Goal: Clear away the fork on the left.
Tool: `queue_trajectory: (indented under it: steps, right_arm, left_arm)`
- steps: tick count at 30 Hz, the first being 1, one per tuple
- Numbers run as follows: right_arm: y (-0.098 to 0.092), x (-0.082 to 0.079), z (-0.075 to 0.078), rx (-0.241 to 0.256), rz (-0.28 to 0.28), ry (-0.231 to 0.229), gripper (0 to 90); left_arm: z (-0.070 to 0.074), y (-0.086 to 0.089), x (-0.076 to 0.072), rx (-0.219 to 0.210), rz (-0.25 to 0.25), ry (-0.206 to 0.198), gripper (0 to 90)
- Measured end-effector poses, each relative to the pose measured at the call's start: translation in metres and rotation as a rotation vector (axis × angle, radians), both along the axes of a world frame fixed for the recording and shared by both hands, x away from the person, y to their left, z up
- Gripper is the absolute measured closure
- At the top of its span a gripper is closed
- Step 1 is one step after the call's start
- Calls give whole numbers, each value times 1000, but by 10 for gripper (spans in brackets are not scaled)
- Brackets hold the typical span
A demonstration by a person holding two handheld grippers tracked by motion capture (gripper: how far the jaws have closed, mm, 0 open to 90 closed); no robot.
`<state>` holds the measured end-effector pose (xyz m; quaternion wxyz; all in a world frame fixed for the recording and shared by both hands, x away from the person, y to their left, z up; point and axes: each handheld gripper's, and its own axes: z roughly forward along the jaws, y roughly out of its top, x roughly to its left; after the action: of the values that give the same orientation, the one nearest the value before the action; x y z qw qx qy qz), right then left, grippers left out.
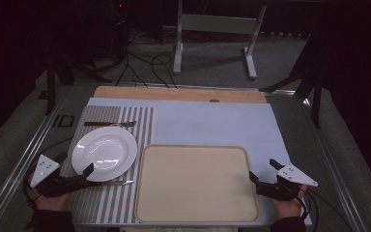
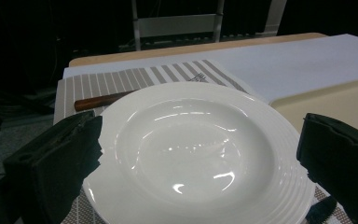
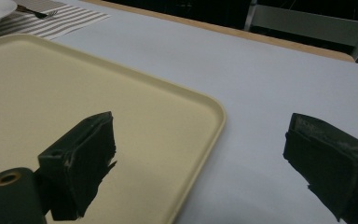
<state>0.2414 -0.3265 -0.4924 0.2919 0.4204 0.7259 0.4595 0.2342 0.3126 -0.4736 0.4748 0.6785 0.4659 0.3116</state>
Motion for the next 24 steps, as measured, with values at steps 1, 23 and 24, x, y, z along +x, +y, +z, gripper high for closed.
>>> queue_trajectory:
  steps: [1,23,24]
  right_arm:
    - [0,0,0,2,0,-1,86]
    - [-3,-1,-3,4,-10,-3,85]
    - [-3,-2,-3,5,-10,-4,86]
  left_arm:
    - [1,0,0,-3,2,0,0]
    - [23,18,13,-16,38,-36,0]
    - [25,20,15,-19,40,-37,0]
